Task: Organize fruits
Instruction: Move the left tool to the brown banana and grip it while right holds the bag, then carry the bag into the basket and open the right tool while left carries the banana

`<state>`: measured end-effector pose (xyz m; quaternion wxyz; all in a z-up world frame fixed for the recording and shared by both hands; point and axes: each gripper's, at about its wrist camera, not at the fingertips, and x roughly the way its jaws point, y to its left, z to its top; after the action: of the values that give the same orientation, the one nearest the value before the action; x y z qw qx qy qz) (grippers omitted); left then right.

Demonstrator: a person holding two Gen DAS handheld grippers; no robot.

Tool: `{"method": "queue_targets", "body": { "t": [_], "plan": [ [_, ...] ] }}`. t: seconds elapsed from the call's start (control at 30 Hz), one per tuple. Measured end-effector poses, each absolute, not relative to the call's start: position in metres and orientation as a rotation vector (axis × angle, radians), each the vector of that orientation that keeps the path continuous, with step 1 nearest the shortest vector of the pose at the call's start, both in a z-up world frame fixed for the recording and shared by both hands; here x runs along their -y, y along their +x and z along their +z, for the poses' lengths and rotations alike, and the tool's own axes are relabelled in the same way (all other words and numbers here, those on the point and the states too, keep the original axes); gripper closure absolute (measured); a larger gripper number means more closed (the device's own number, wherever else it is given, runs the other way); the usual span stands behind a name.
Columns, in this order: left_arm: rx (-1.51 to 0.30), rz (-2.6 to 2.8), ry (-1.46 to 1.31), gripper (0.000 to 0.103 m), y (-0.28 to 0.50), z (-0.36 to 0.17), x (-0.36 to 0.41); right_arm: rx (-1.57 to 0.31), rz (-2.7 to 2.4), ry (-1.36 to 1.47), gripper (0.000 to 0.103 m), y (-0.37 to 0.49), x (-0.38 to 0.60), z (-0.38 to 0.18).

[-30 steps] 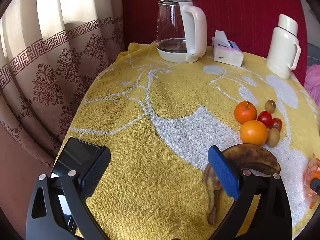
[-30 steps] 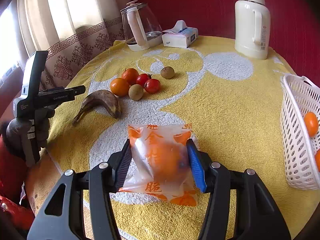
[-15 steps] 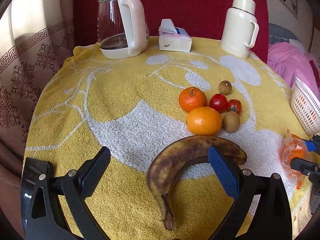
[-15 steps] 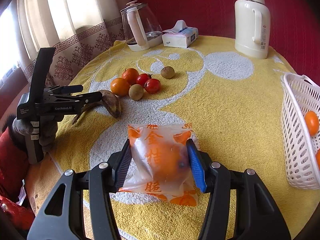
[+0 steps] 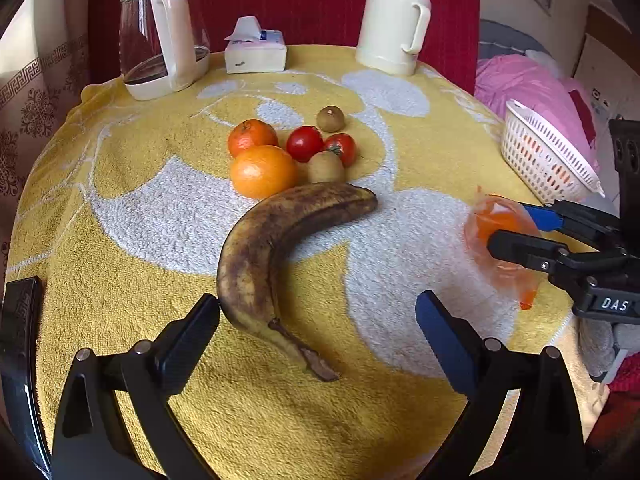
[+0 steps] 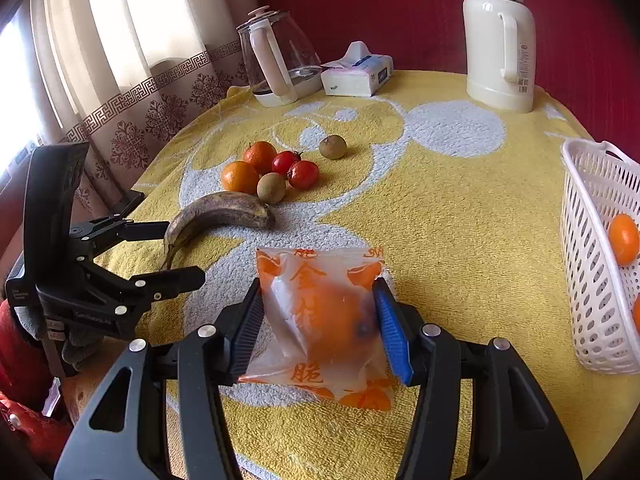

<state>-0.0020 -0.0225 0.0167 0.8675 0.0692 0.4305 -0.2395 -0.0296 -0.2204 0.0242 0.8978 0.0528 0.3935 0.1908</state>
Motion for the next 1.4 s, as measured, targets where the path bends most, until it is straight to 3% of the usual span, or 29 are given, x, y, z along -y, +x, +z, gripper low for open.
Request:
{"method": "queue_targets", "body": {
  "t": [0.23, 0.27, 0.33, 0.43, 0.7, 0.93, 1.4],
  "plan": [
    [-0.775, -0.428, 0.272, 0.007, -0.011, 0.029, 0.033, -0.81, 0.388, 0.111, 0.047, -0.031, 0.222, 0.025],
    [-0.777, -0.411, 0.272, 0.009, -0.004, 0.028, 0.031, -0.809, 0.387, 0.108, 0.047, -0.031, 0.221, 0.025],
    [-0.809, -0.391, 0.248, 0.029, 0.01, 0.023, 0.028, -0.809, 0.387, 0.103, 0.047, -0.031, 0.221, 0.025],
    [-0.845, -0.385, 0.216, 0.042, 0.026, 0.015, 0.024, -0.81, 0.388, 0.102, 0.047, -0.032, 0.221, 0.024],
    [-0.874, -0.438, 0.229, 0.045, 0.047, 0.006, 0.028, -0.814, 0.389, 0.098, 0.047, -0.031, 0.22, 0.023],
    [-0.846, -0.384, 0.274, 0.067, 0.024, 0.008, 0.036, -0.821, 0.389, 0.092, 0.047, -0.031, 0.219, 0.022],
    [-0.857, -0.313, 0.198, 0.069, 0.021, 0.011, 0.04, -0.879, 0.366, 0.02, 0.05, -0.025, 0.206, 0.012]
  ]
}}
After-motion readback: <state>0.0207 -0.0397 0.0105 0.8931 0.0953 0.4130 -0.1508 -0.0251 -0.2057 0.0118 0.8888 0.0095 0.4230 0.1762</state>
